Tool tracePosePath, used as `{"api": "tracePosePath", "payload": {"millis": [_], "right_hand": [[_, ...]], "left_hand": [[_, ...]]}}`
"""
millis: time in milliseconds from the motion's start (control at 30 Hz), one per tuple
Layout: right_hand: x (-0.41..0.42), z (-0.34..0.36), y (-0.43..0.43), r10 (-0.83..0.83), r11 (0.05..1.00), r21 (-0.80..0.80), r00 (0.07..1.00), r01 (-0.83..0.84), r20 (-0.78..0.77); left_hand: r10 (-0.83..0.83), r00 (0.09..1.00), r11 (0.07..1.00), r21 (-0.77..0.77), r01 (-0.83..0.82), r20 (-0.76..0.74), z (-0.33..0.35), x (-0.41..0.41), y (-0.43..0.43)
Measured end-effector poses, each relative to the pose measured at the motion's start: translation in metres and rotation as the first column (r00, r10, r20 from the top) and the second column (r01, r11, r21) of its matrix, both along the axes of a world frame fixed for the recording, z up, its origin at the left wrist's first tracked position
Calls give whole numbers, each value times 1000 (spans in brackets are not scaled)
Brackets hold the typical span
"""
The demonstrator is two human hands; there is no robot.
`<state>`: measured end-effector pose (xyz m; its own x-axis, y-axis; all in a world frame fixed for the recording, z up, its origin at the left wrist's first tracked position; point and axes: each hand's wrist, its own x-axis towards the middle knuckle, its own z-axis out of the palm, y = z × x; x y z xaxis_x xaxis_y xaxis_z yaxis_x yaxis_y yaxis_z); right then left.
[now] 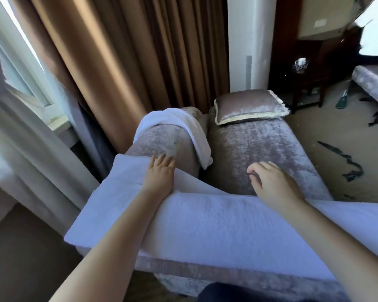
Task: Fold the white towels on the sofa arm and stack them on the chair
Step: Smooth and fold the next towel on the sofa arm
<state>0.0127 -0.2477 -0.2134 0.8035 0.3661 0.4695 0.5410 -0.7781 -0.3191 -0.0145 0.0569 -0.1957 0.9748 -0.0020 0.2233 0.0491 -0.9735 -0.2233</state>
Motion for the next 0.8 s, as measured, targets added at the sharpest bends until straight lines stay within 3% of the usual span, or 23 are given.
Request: {"api": "tracePosePath", "payload": {"millis": [200,300,400,500,600,700,800], "right_hand": [[-4,4,0,-9,1000,-30,1000,8,-19],[-2,4,2,-8,998,-58,999,5,-38],[0,4,2,-11,999,-50,997,7,-78],[1,4,1,-4,999,-42,991,-1,-133],[4,5,0,-7,997,-75,956,-16,-294],[5,7,-1,-16,996,-86,926,-18,-376],[8,15,-8,-35,965,-253,923,-68,-382]], "left_hand": [[-37,997,999,-24,39,70,-7,3,7],[-38,990,999,38,34,134,-4,1,6],[-75,961,997,11,75,266,-1,-2,4],[-69,898,987,-100,124,436,3,-7,-1],[-3,806,959,-227,170,592,8,-15,-1],[67,761,910,-352,218,646,14,-24,2],[104,749,888,-401,227,654,17,-30,9]]}}
